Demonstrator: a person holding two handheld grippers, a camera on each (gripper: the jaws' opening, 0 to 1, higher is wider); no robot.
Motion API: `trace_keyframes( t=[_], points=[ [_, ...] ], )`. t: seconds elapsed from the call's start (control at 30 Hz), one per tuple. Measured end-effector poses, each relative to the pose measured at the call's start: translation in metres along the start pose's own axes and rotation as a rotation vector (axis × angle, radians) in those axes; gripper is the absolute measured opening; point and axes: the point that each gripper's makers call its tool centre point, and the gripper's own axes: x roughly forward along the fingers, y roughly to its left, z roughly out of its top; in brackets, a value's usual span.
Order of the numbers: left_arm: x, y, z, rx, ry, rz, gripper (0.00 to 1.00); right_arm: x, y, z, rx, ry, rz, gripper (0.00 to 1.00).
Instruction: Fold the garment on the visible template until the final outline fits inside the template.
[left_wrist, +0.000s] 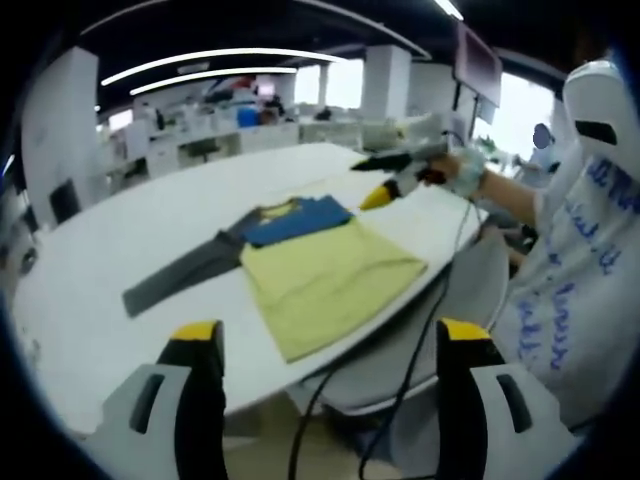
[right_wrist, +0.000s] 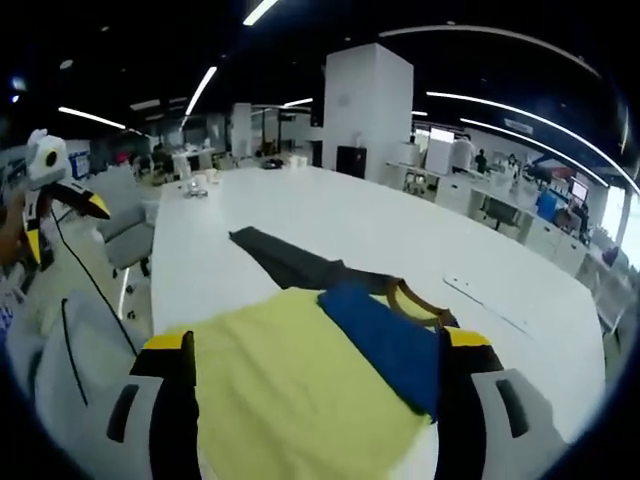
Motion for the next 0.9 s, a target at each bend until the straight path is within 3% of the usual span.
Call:
trace_keyframes(
  t=[0.27, 0.9],
  points=[
    [0.003, -0.003, -0.001, 0.000, 0.011, -0.009, 0.84, -0.019, 0.005, -0.007, 0.034, -0.018, -0.006, 1.00],
    [0.011, -0.003, -0.002, 0.000, 0.027, -0.019, 0.84, -0.064, 0.022, -0.011, -0.026, 0.001, -0.033, 1.00]
  ],
)
